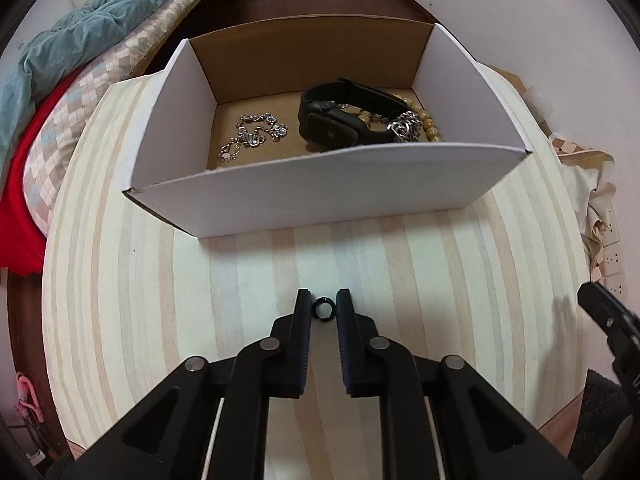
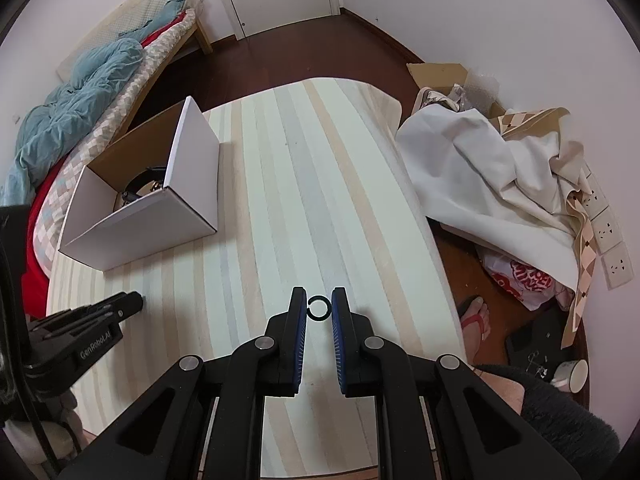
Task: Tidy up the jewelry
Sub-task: 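Pinch a small black ring with the right gripper while the left gripper pinches another black ring, then drop the black ring from the right gripper into the box while the left gripper drops its ring there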
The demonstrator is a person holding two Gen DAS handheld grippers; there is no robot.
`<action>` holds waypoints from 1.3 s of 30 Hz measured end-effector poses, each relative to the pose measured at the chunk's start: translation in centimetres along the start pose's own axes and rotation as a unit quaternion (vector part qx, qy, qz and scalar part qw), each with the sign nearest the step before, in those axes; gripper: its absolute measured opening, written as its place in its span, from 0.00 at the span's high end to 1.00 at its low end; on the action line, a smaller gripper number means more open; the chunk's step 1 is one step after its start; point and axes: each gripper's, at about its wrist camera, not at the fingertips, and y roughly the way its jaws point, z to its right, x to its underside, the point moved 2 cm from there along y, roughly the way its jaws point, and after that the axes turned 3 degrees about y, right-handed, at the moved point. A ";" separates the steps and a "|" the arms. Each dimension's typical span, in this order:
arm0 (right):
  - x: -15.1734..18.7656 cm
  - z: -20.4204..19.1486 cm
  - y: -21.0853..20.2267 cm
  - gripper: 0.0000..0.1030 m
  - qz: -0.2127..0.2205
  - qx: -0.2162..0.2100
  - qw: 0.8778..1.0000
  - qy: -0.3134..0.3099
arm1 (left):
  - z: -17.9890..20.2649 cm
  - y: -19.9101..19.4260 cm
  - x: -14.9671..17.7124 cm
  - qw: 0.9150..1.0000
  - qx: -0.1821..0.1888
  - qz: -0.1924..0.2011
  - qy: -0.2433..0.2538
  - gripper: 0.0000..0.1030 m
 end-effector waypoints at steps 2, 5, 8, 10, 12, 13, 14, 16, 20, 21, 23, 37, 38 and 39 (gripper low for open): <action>-0.1 0.0 -0.3 0.87 0.003 -0.001 1.000 0.002 | 0.2 -0.4 0.3 1.000 0.001 0.002 0.003 0.91; -0.2 -0.1 -1.1 0.87 0.009 -0.007 1.000 0.004 | 0.4 -1.5 0.7 1.000 0.004 0.010 0.007 0.91; -0.4 -0.5 -2.1 0.87 0.015 -0.017 1.000 0.004 | 0.1 -3.7 0.7 1.000 0.008 0.025 0.009 0.91; -0.9 -1.3 -3.2 0.87 0.021 -0.031 0.999 0.002 | -0.4 -5.5 0.4 0.999 0.015 0.040 0.004 0.91; -1.5 -2.2 -4.0 0.87 0.025 -0.045 0.999 -0.002 | -1.7 -7.4 -1.1 0.998 0.028 0.056 -0.007 0.91; -2.1 -2.9 -4.5 0.87 0.027 -0.056 0.998 -0.005 | -2.3 -8.1 -1.7 0.997 0.032 0.062 -0.012 0.91; -2.6 -3.5 -4.9 0.87 0.029 -0.066 0.997 -0.007 | -2.8 -9.0 -2.4 0.997 0.037 0.069 -0.016 0.91; -4.2 -5.2 -5.6 0.87 0.029 -0.095 0.995 -0.013 | -3.7 -10.3 -3.8 0.995 0.051 0.076 -0.025 0.91; -7.9 -8.4 -5.2 0.87 0.013 -0.141 0.990 -0.020 | -5.2 -10.9 -7.1 0.995 0.063 0.076 -0.030 0.91; -8.6 -9.1 -4.9 0.87 0.008 -0.146 0.989 -0.024 | -5.5 -10.7 -7.9 0.995 0.061 0.074 -0.031 0.91; -10.5 -10.5 -3.8 0.87 -0.003 -0.152 0.988 -0.028 | -6.2 -9.9 -9.1 0.996 0.060 0.064 -0.029 0.91; -15.9 -14.4 5.1 0.76 -0.106 -0.116 0.986 -0.051 | -9.4 -4.5 -14.6 0.995 0.075 -0.005 -0.064 0.68; -16.0 -14.5 4.9 0.72 -0.101 -0.116 0.987 -0.050 | -9.5 -4.7 -14.6 0.995 0.072 -0.002 -0.065 0.56; -16.0 -14.4 4.7 0.65 -0.098 -0.118 0.987 -0.049 | -9.7 -5.0 -14.5 0.996 0.064 0.007 -0.066 0.49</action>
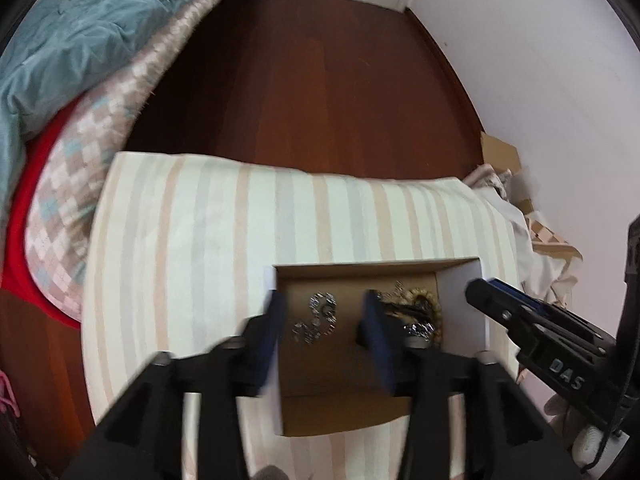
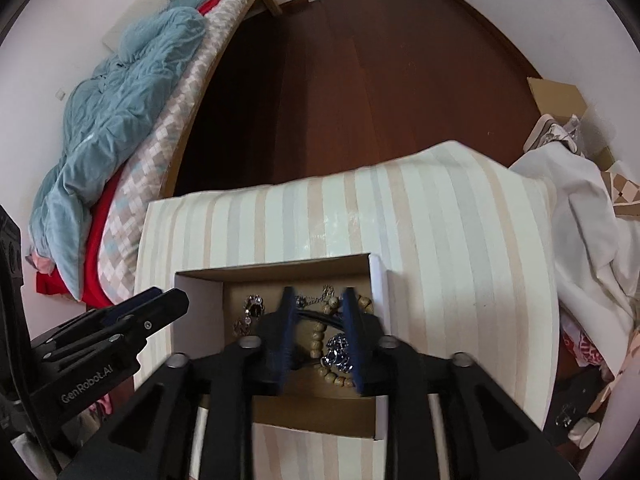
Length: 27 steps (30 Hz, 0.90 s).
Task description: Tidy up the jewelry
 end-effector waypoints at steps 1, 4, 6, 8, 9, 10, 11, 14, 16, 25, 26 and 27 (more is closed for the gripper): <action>0.1 0.1 -0.4 0.64 0.004 0.003 1.000 0.000 | -0.2 -0.4 0.1 1.000 -0.008 0.007 0.000 0.37; 0.4 0.1 -1.4 0.60 0.020 0.023 0.999 -0.011 | -0.7 -1.3 0.6 0.999 -0.026 0.023 -0.004 0.33; 0.8 0.1 -2.0 0.49 0.026 0.037 0.999 -0.017 | -1.0 -1.8 1.2 0.999 -0.039 0.032 -0.004 0.32; 1.5 0.1 -2.5 0.35 0.033 0.069 0.997 -0.030 | -1.2 -2.3 1.8 0.998 -0.055 0.043 -0.001 0.07; 2.0 0.2 -2.8 0.27 0.036 0.084 0.995 -0.038 | -1.2 -2.7 2.4 0.996 -0.069 0.052 0.001 0.04; 2.7 0.1 -3.0 0.18 0.040 0.101 0.993 -0.049 | -1.2 -2.8 2.8 0.996 -0.076 0.055 0.004 0.04; 3.1 0.1 -3.1 0.14 0.041 0.112 0.991 -0.054 | -1.2 -3.0 3.3 0.995 -0.082 0.056 0.007 0.03; 4.7 0.0 -3.4 0.05 0.042 0.142 0.986 -0.070 | -1.3 -3.1 4.8 0.994 -0.094 0.053 0.011 0.02; 5.7 0.0 -3.8 0.00 0.044 0.149 0.985 -0.072 | -1.2 -3.3 5.7 0.993 -0.101 0.056 0.015 0.02; 8.9 -1.0 -7.6 0.00 0.079 0.159 0.981 -0.077 | -0.9 -6.3 9.2 0.991 -0.113 0.072 0.007 0.01; 9.3 -1.1 -8.4 0.00 0.084 0.159 0.981 -0.076 | -0.8 -7.2 9.6 0.990 -0.116 0.078 0.007 0.01; 9.8 -1.3 -9.1 0.00 0.090 0.158 0.980 -0.077 | -0.7 -7.9 10.0 0.989 -0.119 0.085 0.008 0.01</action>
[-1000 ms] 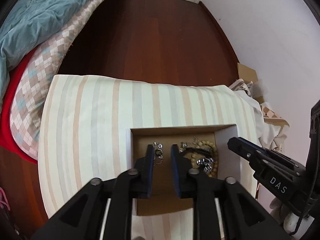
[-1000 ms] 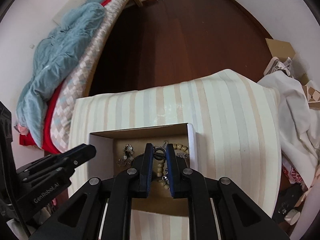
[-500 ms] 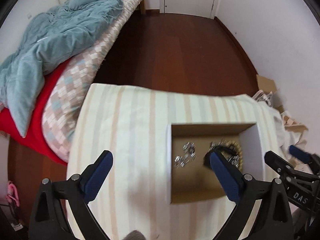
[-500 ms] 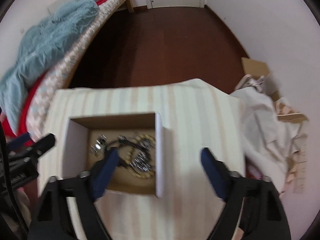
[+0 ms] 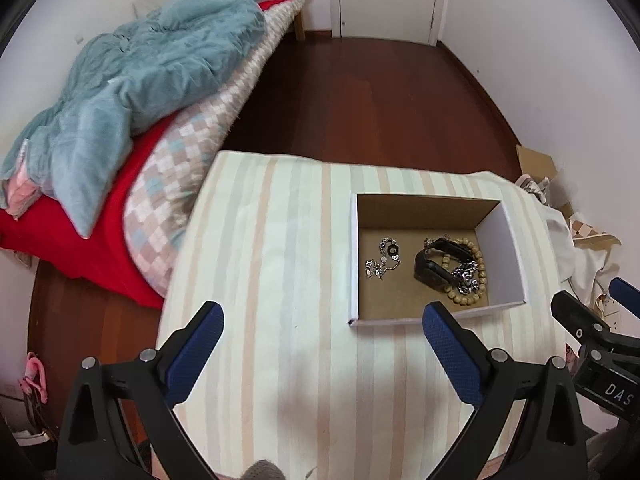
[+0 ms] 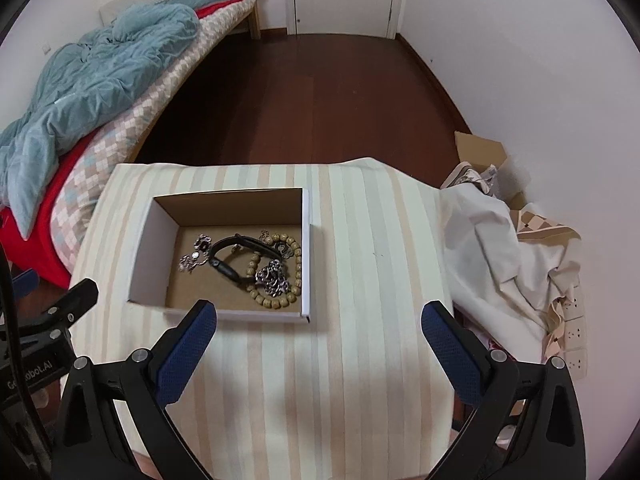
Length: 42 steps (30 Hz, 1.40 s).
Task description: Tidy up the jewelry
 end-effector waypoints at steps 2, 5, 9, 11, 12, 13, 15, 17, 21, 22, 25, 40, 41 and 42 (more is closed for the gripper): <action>0.7 0.1 -1.6 0.00 0.010 0.000 1.000 0.002 | -0.1 -1.8 0.6 1.000 -0.008 0.015 -0.001 0.01; 1.7 0.3 -4.0 0.00 0.023 -0.005 1.000 0.006 | -0.3 -4.6 1.6 0.999 -0.012 0.033 -0.004 0.01; 3.5 0.7 -8.1 0.00 0.049 -0.007 0.999 0.007 | -0.2 -8.7 3.4 0.998 -0.010 0.061 -0.004 0.01; 4.3 1.0 -10.2 0.00 0.062 -0.007 0.998 0.008 | -0.1 -10.7 4.2 0.997 -0.005 0.074 -0.003 0.01; 4.8 1.1 -11.3 0.00 0.069 -0.008 0.998 0.009 | -0.1 -11.5 4.5 0.997 -0.004 0.080 -0.002 0.01; 5.3 1.3 -12.8 0.00 0.077 -0.007 0.997 0.009 | 0.0 -12.4 4.8 0.996 -0.002 0.086 -0.001 0.01; 6.1 1.5 -14.8 0.00 0.091 -0.006 0.996 0.007 | 0.2 -14.9 5.6 0.995 0.004 0.102 0.001 0.01; 7.0 1.7 -17.3 0.00 0.107 -0.004 0.994 0.005 | 0.3 -17.1 6.3 0.993 0.008 0.116 0.004 0.01; 8.9 1.8 -22.1 0.00 0.137 -0.009 0.991 0.003 | 0.1 -20.8 7.4 0.990 0.015 0.144 0.000 0.01; 9.3 1.7 -23.0 0.00 0.144 -0.008 0.990 0.002 | 0.0 -21.8 7.8 0.989 0.020 0.149 -0.002 0.01; 10.5 1.5 -26.1 0.00 0.165 -0.008 0.986 -0.001 | -0.2 -24.1 8.6 0.987 0.024 0.161 -0.011 0.01; 14.3 1.8 -34.7 0.00 0.213 -0.019 0.977 -0.011 | -0.6 -30.9 12.4 0.981 0.022 0.190 -0.018 0.01; 14.3 1.8 -34.7 0.00 0.212 -0.018 0.977 -0.012 | -0.6 -30.9 12.4 0.982 0.021 0.189 -0.017 0.01; 14.4 1.8 -34.8 0.00 0.212 -0.018 0.977 -0.012 | -0.5 -30.9 12.5 0.982 0.021 0.188 -0.017 0.01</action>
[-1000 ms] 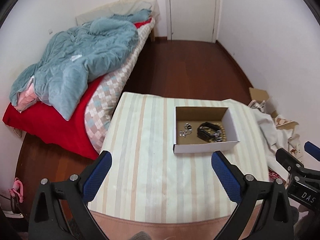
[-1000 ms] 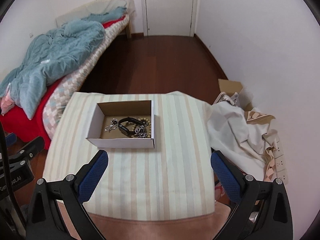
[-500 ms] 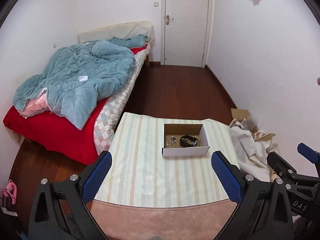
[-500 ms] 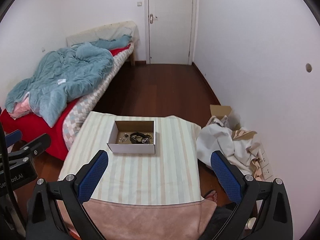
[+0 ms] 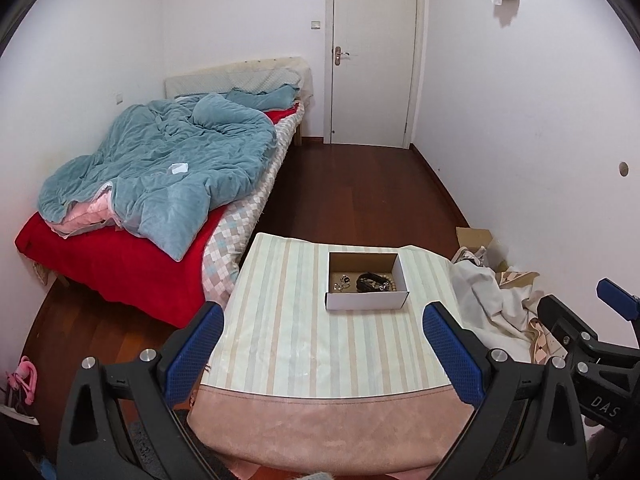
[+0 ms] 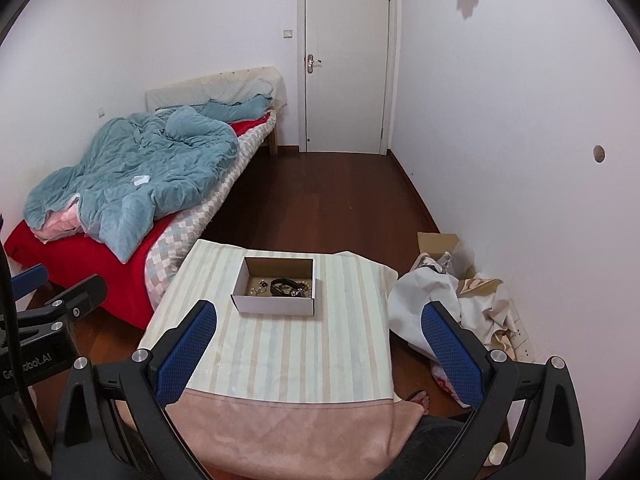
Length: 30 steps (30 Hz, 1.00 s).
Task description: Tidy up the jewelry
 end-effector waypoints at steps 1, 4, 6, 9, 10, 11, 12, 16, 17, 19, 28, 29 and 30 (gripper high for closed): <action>0.0 0.0 0.1 0.00 -0.002 0.001 1.000 0.000 | 0.0 0.0 0.1 1.000 0.000 0.000 0.000 0.01; -0.1 0.1 0.8 0.00 -0.007 0.008 1.000 -0.003 | 0.2 0.5 0.1 1.000 -0.002 -0.009 -0.003 0.01; -0.3 0.3 1.4 0.00 -0.010 0.010 1.000 0.000 | 0.2 1.2 -0.1 1.000 -0.007 -0.013 -0.005 0.01; -0.9 0.5 2.8 0.00 -0.013 0.016 1.000 0.007 | 0.1 2.5 -0.8 1.000 -0.008 -0.016 -0.011 0.01; -1.1 0.5 3.2 0.00 -0.014 0.018 1.000 0.006 | 0.0 3.0 -1.0 1.000 -0.008 -0.017 -0.012 0.01; -1.4 0.4 3.8 0.00 -0.015 0.020 1.000 0.006 | 0.0 3.3 -1.4 1.000 -0.008 -0.014 -0.014 0.00; -1.7 0.4 4.4 0.00 -0.015 0.022 1.000 0.006 | 0.0 3.7 -1.6 1.000 -0.010 -0.014 -0.012 0.00; -2.9 0.1 6.9 0.00 -0.024 0.029 0.999 0.005 | 0.1 5.8 -2.7 1.000 -0.021 -0.014 -0.009 0.00; -3.2 -0.1 7.8 0.00 -0.027 0.032 0.999 0.003 | 0.1 6.5 -3.0 1.000 -0.022 -0.015 -0.009 0.00; -3.6 -0.3 9.3 0.00 -0.034 0.034 0.999 0.003 | 0.0 7.6 -3.4 0.999 -0.027 -0.024 -0.008 0.00; -4.9 -1.0 14.7 0.00 -0.060 0.039 0.997 0.003 | -0.1 12.3 -4.0 0.998 -0.033 -0.057 -0.006 0.00; -5.0 -1.1 15.2 0.00 -0.062 0.041 0.997 0.002 | 0.0 12.7 -4.0 0.998 -0.033 -0.062 -0.004 0.00; -5.0 -1.1 15.5 0.00 -0.064 0.041 0.997 0.003 | 0.1 13.3 -3.8 0.997 -0.033 -0.068 -0.003 0.00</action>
